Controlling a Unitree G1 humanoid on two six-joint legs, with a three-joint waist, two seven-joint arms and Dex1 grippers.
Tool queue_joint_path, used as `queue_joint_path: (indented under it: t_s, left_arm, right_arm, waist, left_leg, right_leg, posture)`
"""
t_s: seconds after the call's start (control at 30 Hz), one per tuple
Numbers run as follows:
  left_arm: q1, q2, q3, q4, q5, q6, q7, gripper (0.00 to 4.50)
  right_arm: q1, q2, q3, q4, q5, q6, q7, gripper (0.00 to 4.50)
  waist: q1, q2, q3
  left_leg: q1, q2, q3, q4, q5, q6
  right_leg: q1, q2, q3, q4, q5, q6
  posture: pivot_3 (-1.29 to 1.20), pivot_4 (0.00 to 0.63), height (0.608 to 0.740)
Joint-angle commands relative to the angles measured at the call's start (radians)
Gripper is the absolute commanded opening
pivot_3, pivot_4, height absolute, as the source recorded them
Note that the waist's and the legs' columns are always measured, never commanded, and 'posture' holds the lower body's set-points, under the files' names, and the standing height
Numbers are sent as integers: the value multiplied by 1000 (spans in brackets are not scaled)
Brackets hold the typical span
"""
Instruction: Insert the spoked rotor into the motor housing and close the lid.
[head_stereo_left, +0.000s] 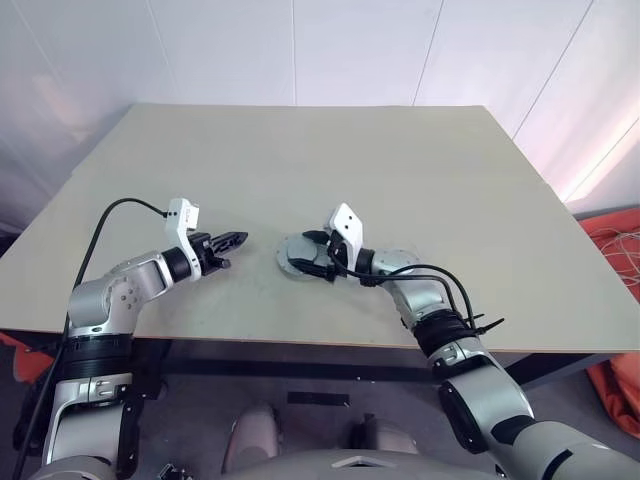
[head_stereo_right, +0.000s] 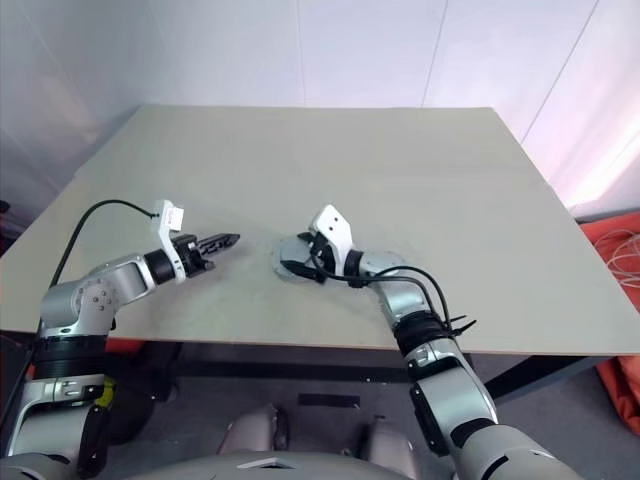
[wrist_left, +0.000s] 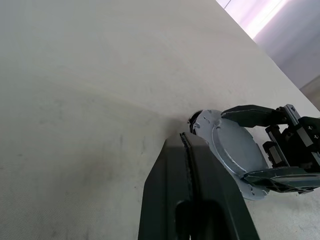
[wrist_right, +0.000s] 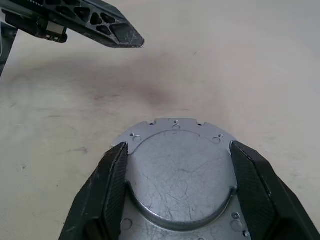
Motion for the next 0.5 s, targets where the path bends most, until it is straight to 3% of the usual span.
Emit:
queue_joint_path:
  t_s: [0.03, 0.5]
  left_arm:
    - [-9, 13, 13, -37, -18, 6, -1, 0]
    - [-4, 11, 16, -51, -26, 19, 0, 0]
  right_arm:
    - [-15, 0, -5, 12, -8, -16, -6, 3093]
    - [-61, 21, -60, -11, 51, 39, -2, 3095]
  waist:
    - [0, 0, 0]
    - [0, 0, 0]
  left_leg:
    - [0, 0, 0, 0, 0, 0]
    - [2, 0, 0, 0, 0, 0]
  right_leg:
    - [0, 0, 0, 0, 0, 0]
    - [2, 0, 0, 1, 0, 0]
  posture:
    - [0, 0, 740]
    - [0, 0, 740]
